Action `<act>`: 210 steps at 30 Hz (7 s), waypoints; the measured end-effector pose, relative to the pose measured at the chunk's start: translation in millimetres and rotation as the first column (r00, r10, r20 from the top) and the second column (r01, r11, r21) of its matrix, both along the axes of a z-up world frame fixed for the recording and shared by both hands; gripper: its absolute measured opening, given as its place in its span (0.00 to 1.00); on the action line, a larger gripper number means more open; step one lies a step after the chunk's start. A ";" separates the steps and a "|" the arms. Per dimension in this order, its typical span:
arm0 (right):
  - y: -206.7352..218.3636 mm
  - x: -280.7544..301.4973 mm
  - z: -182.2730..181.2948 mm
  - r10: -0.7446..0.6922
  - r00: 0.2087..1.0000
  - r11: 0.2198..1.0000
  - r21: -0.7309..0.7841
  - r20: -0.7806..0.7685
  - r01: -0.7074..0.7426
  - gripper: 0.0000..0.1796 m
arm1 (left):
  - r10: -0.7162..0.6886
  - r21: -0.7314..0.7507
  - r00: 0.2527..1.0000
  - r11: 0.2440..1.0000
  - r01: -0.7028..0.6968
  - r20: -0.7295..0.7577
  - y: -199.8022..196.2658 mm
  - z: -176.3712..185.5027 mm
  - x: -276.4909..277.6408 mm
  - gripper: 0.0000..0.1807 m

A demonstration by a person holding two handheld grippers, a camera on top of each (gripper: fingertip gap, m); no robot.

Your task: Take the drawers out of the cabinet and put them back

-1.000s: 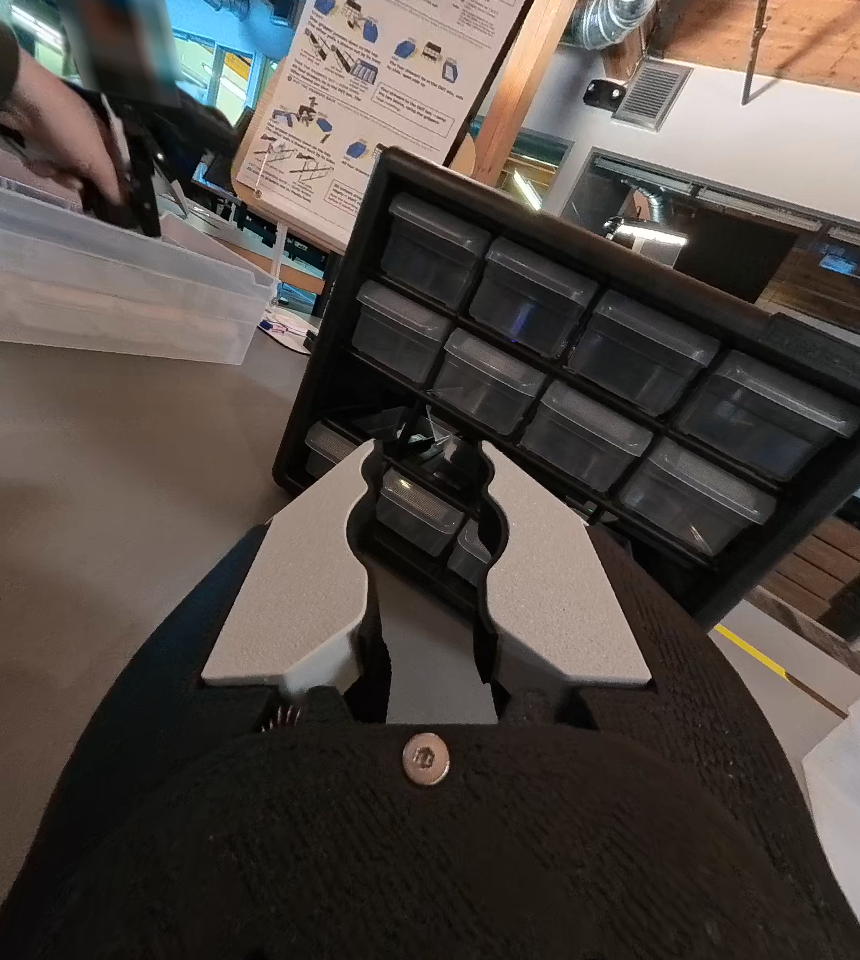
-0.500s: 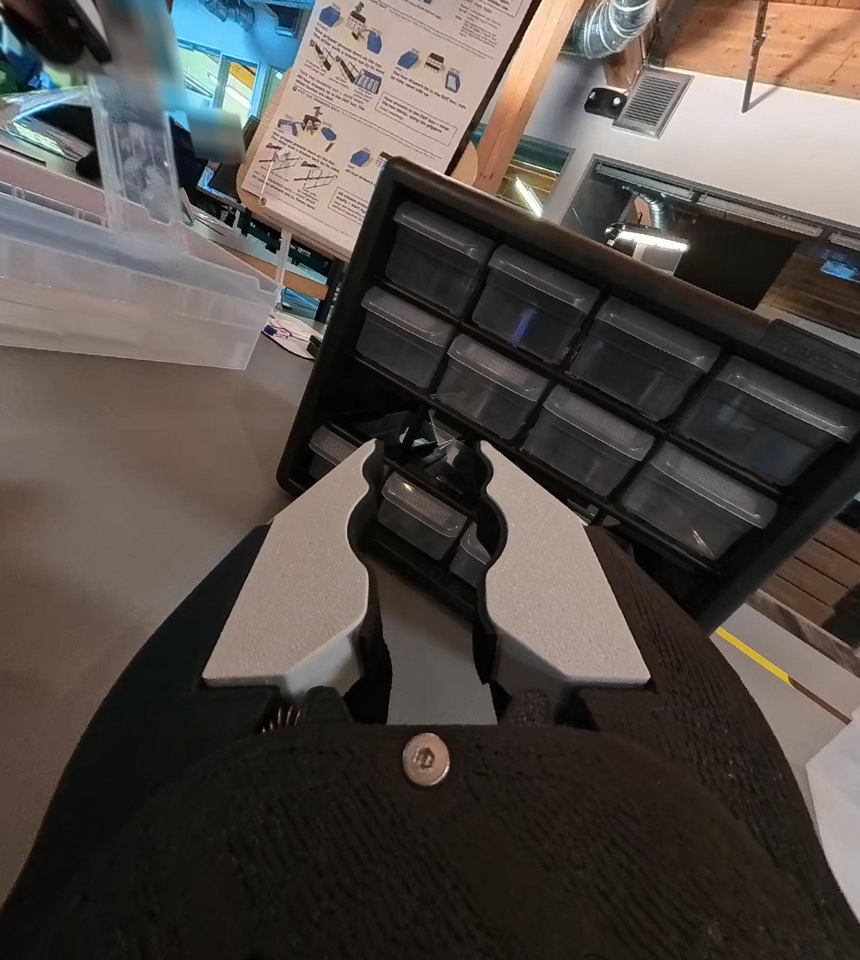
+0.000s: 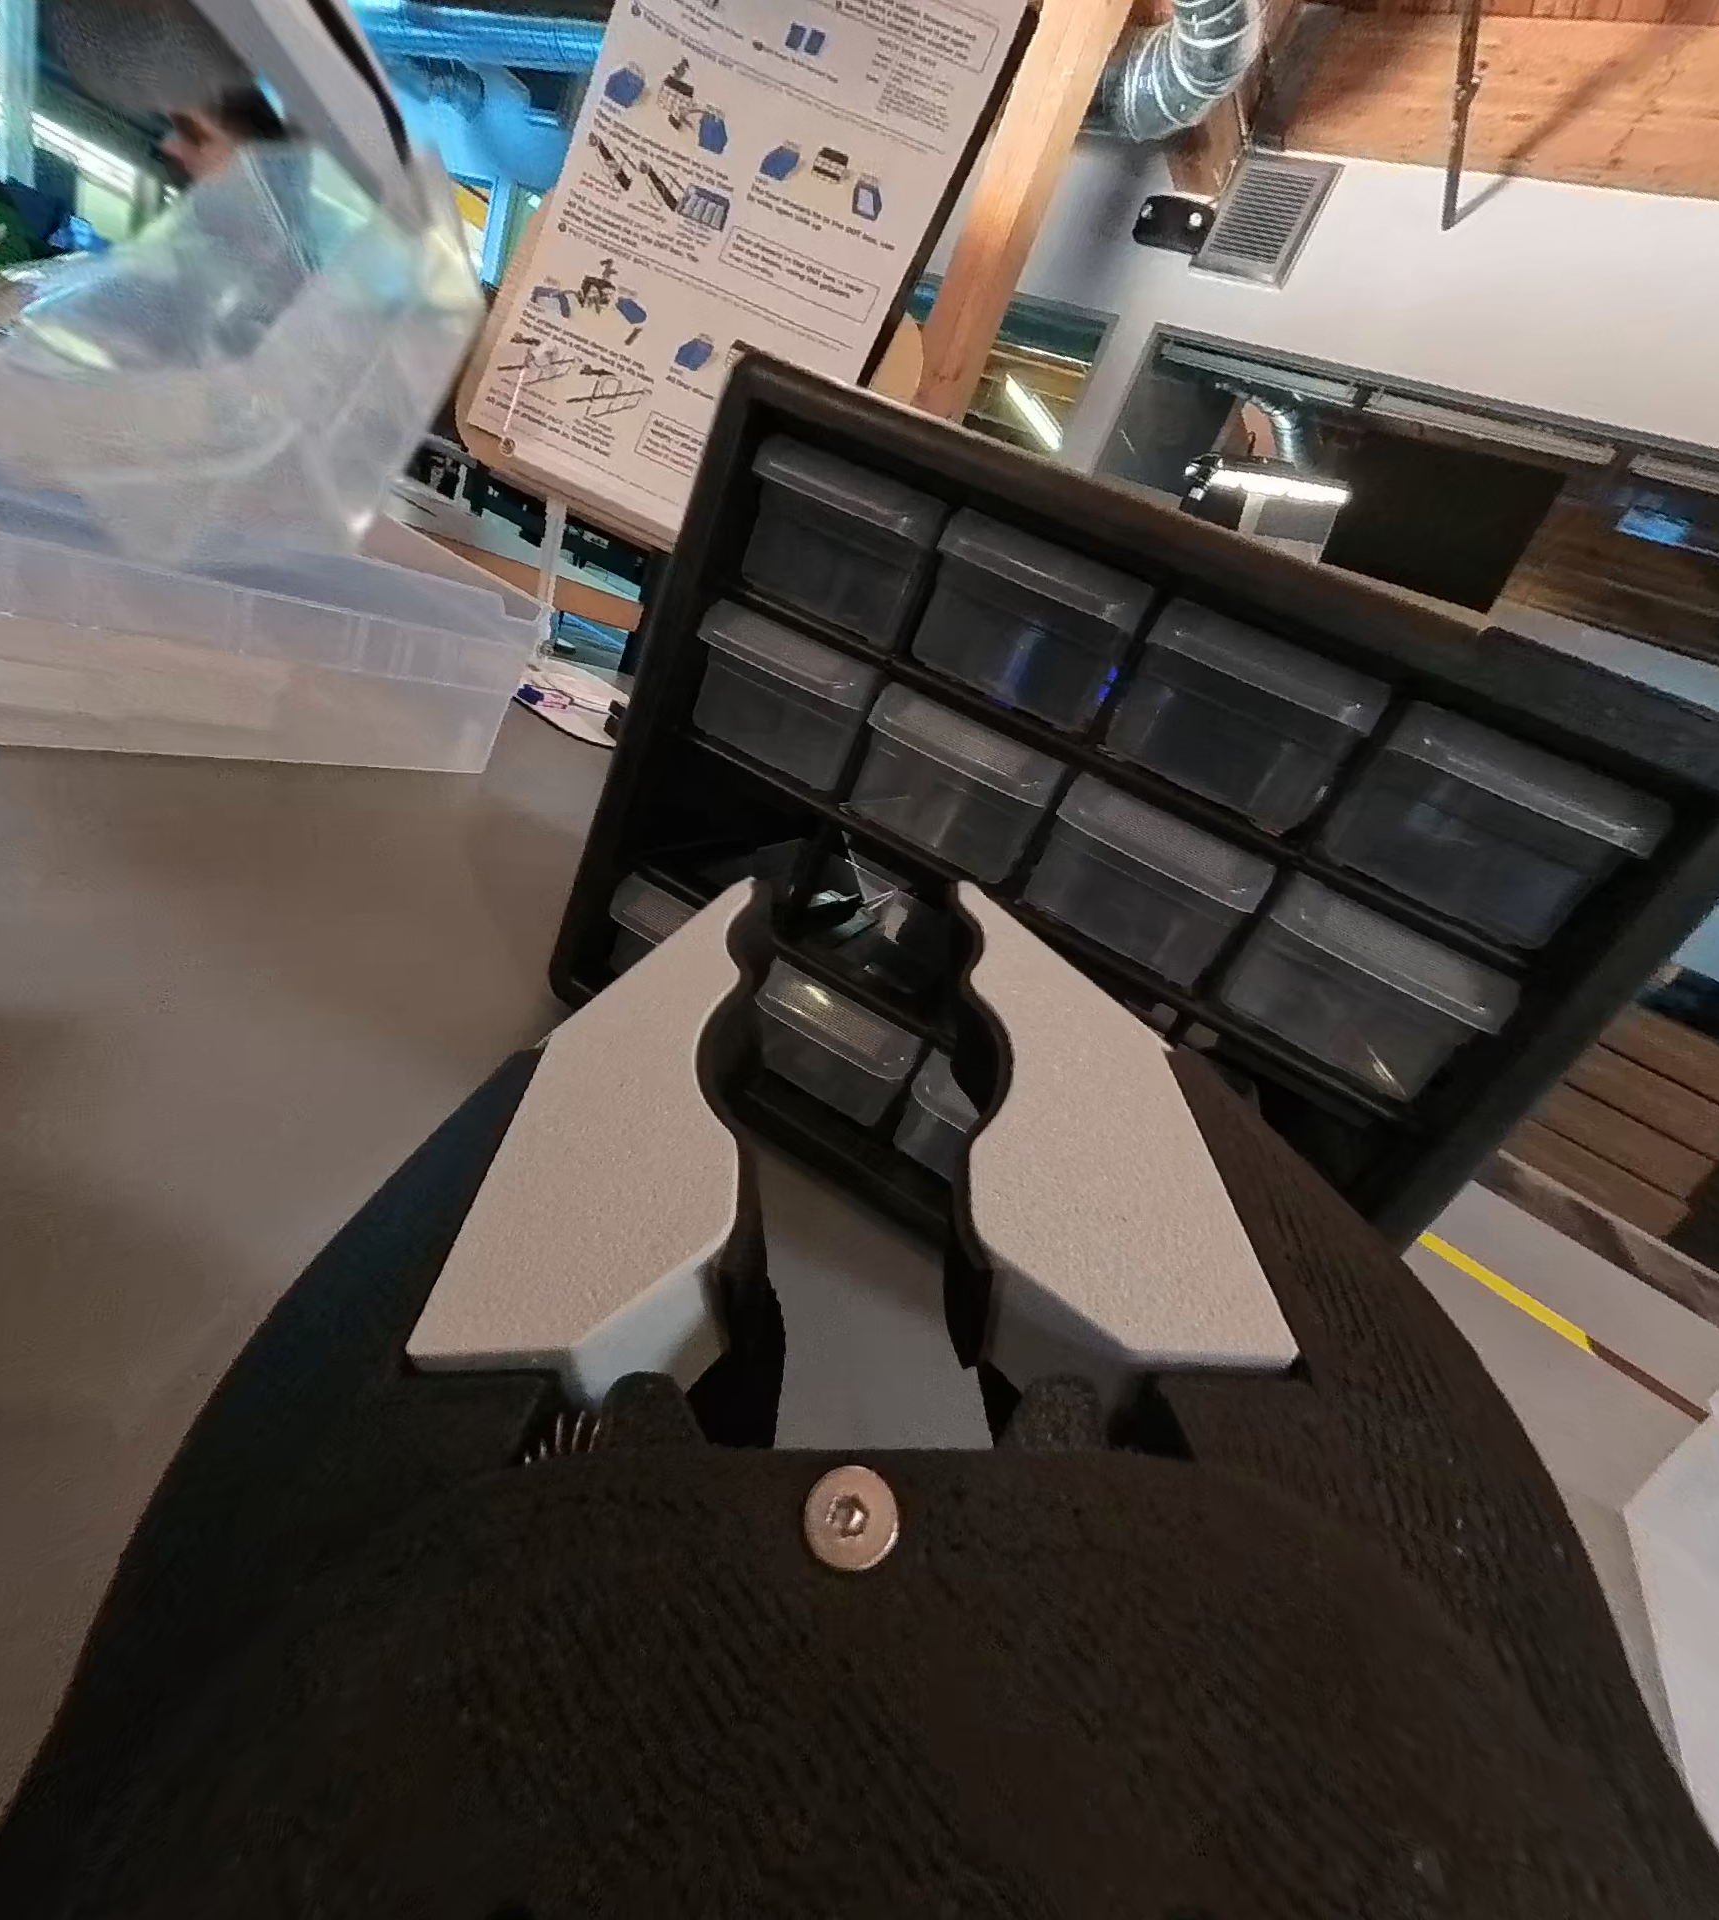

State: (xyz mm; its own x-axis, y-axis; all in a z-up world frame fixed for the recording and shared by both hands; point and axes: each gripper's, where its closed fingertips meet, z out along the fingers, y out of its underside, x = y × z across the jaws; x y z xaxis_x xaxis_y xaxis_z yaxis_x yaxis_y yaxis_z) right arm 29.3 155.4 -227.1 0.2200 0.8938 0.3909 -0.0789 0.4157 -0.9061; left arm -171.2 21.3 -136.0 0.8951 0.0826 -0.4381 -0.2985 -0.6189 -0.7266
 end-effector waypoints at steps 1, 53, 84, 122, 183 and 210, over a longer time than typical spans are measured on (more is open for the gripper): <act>-0.8 0.3 0.3 0.001 1.000 1.000 0.005 -0.001 -0.001 0.17 | -0.039 -0.029 0.999 0.999 0.040 0.031 9.0 -15.4 17.7 0.00; -101.3 -9.9 -112.7 0.330 0.700 0.895 -0.445 0.634 -0.019 0.55 | -0.125 0.671 0.981 0.741 -0.007 0.149 22.8 -99.9 61.1 0.38; -70.2 2.0 -59.8 0.061 0.886 0.854 -0.484 0.459 0.192 0.36 | -0.276 0.721 0.946 0.689 0.074 0.167 63.9 -44.3 67.1 0.34; -56.8 -16.4 -43.9 0.024 0.844 0.769 -0.549 0.536 0.327 0.36 | -0.517 0.668 0.639 0.744 0.006 0.570 201.0 36.2 -29.4 0.52; -50.1 -14.7 -32.4 -0.009 0.819 0.769 -0.520 0.574 0.372 0.36 | -0.388 -0.006 0.486 0.777 0.629 0.783 212.6 -21.4 47.5 0.49; -37.2 -17.2 -11.3 -0.108 0.967 0.834 -0.507 0.232 0.215 0.49 | -0.450 0.062 0.455 0.759 0.648 0.768 202.8 -18.0 56.8 0.54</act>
